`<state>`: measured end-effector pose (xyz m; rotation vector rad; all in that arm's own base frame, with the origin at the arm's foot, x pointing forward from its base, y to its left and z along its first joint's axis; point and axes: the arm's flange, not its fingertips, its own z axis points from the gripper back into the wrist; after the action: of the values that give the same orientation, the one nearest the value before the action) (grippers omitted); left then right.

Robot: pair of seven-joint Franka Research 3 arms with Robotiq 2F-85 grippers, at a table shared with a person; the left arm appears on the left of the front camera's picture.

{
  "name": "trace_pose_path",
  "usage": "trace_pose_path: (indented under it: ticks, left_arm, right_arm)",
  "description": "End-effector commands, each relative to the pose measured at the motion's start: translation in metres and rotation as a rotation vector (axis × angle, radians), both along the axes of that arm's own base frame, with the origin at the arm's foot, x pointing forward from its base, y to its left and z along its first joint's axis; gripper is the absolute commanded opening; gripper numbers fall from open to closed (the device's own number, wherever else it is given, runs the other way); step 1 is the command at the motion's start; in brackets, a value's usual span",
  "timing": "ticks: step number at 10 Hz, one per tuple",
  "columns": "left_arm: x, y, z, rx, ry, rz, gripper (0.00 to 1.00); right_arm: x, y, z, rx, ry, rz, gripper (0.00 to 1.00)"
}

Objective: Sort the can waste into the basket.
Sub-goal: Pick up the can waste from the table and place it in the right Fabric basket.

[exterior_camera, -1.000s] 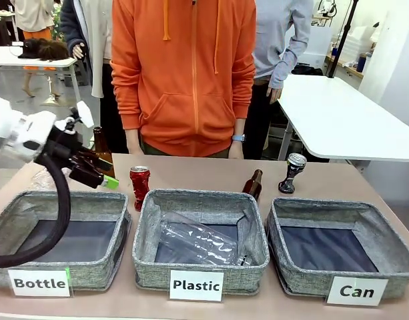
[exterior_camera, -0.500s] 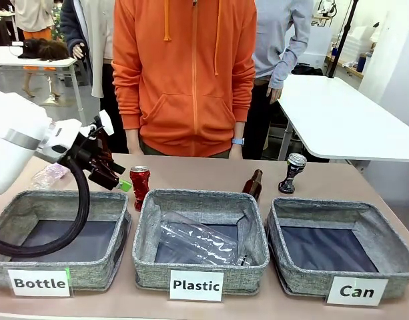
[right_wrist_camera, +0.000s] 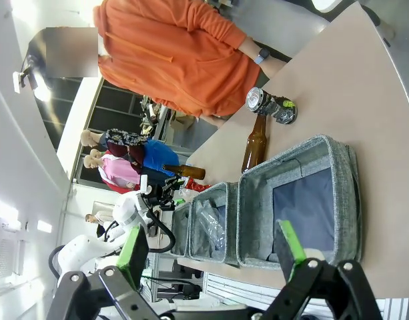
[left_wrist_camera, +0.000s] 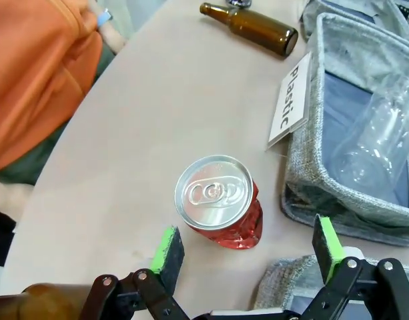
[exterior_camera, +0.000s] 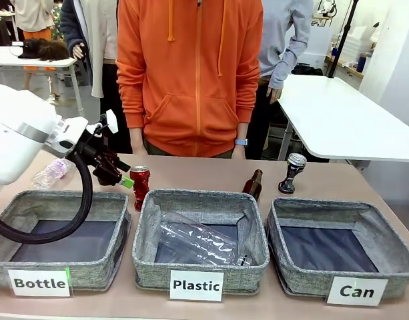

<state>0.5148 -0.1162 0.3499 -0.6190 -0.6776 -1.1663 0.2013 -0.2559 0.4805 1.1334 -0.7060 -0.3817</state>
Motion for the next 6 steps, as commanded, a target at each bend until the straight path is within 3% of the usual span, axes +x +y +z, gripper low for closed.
trace_pose_path:
  ticks: [1,6]
  left_arm:
    - [0.006,0.004,-0.007,-0.027,-0.017,-0.031,1.0]
    - [0.015,-0.005,-0.031,-0.067,-0.016,-0.002,1.0]
  right_arm:
    - [0.002,-0.002,0.001,-0.001,-0.037,-0.001,1.0]
    - [0.002,-0.002,0.001,-0.001,-0.037,-0.001,1.0]
